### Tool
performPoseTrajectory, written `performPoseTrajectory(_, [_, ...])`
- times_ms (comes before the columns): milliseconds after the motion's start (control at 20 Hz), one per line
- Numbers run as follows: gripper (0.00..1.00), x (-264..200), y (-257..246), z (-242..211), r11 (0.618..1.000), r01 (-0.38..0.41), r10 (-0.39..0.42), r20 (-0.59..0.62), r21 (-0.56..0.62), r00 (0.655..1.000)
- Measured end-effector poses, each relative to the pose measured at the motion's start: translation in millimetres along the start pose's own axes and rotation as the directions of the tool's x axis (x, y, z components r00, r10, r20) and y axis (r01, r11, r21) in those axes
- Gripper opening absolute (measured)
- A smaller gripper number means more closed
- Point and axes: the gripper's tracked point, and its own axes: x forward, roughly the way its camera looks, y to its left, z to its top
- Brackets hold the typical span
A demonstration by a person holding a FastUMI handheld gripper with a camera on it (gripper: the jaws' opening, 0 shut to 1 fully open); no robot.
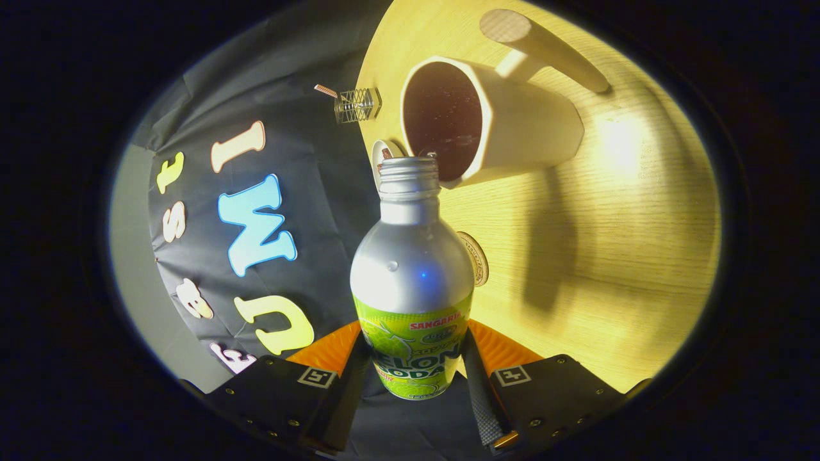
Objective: Take the bottle from table, then pour the juice into the cup, finally place the bottle on the coaster
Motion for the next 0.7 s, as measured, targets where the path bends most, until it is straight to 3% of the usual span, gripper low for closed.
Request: performPoseTrajectory(700, [0.74,-0.7,6.7,0.2,0.997,0.006,-0.005,-0.014,0.073,1.0])
